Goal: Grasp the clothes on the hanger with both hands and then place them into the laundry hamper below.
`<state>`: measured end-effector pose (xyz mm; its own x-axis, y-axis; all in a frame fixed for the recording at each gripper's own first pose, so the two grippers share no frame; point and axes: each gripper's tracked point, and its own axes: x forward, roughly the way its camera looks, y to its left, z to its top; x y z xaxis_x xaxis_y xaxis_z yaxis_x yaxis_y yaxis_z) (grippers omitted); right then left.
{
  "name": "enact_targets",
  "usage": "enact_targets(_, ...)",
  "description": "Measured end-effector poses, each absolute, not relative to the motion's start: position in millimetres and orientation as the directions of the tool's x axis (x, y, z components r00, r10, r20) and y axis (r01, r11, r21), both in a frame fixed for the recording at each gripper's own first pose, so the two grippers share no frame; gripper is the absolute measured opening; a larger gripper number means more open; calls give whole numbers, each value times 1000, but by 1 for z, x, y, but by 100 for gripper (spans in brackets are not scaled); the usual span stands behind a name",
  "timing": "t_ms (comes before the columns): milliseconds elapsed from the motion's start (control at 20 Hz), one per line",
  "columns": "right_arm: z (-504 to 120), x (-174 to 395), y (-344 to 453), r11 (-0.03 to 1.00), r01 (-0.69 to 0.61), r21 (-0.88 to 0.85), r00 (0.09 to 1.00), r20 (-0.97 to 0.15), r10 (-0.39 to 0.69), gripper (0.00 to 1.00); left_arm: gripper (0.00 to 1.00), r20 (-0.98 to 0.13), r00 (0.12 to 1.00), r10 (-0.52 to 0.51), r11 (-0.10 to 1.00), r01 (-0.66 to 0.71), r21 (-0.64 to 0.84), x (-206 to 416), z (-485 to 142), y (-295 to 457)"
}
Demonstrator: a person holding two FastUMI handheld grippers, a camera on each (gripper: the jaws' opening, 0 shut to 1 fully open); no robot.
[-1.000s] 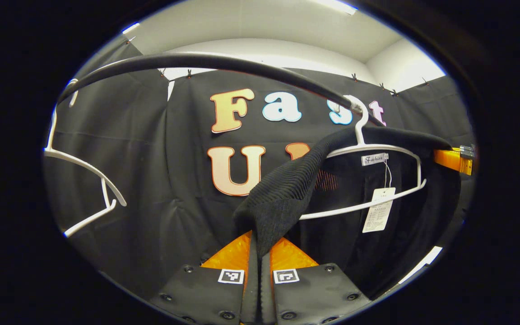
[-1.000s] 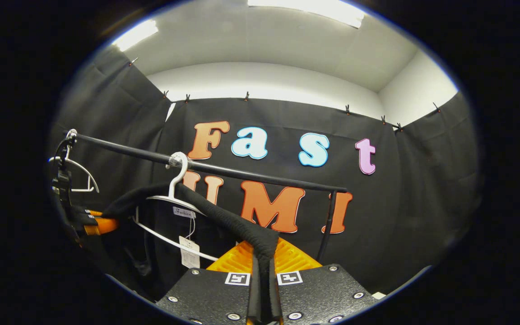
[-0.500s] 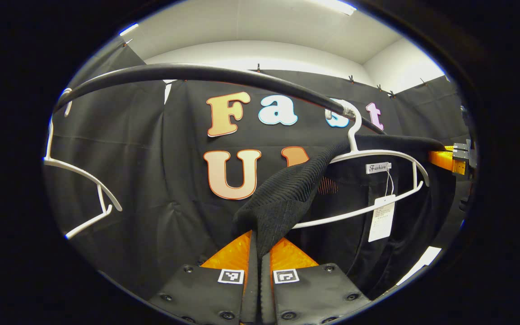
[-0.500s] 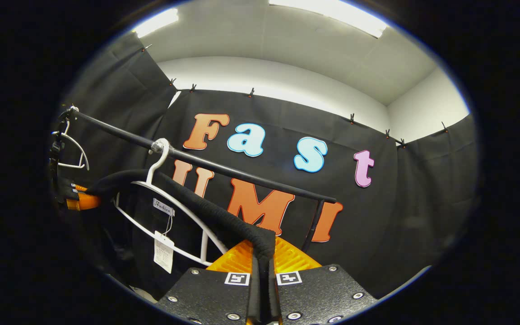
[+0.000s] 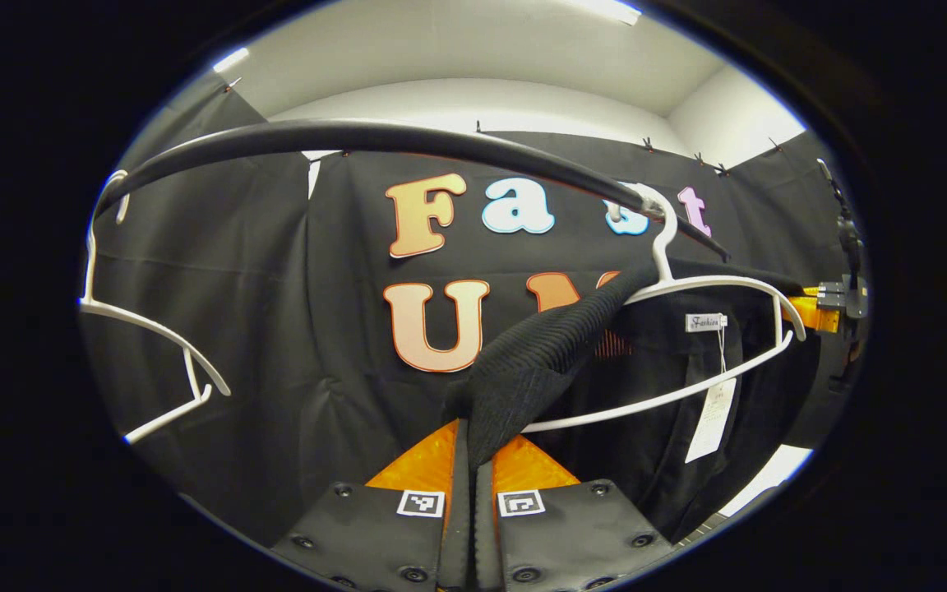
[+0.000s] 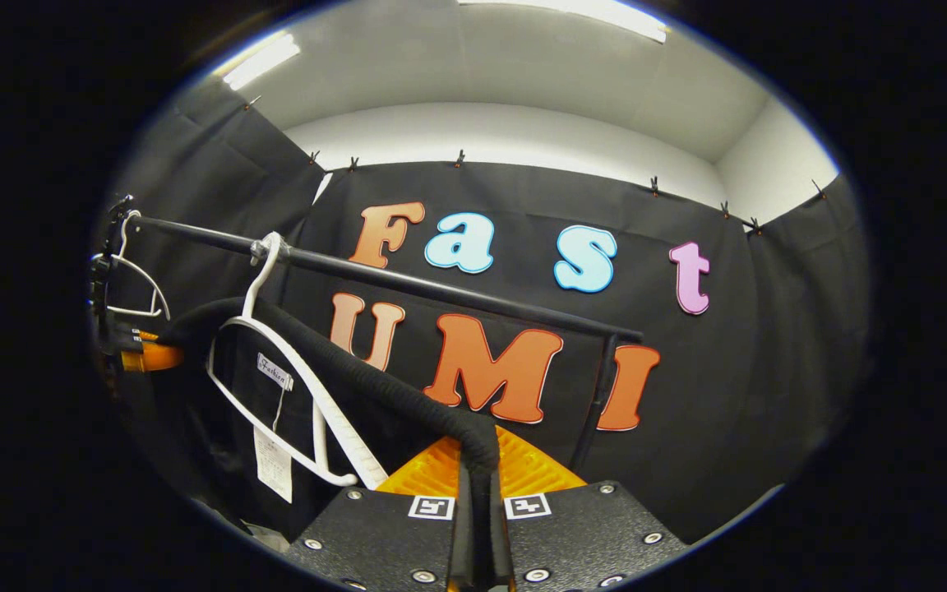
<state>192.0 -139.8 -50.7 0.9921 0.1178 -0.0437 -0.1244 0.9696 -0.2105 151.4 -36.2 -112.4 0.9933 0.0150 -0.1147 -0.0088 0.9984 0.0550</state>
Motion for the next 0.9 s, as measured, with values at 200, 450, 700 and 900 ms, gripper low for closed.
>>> enact_targets(200,-54,202,-138,984,-152,-89,987,-60,147,8,10,-93,994,52,997,-46,61,156,-100,-25)
enact_targets(450,-40,212,-137,988,-154,-22,986,-69,152,8,10,-68,995,75,997,-75,7,164,-79,-5)
enact_targets(700,-44,225,-122,978,-208,13,974,-91,209,9,12,-57,990,128,992,-128,12,185,-75,21)
enact_targets(900,-49,233,-115,967,-250,36,964,-86,253,14,10,-64,987,144,989,-143,30,205,-91,34)
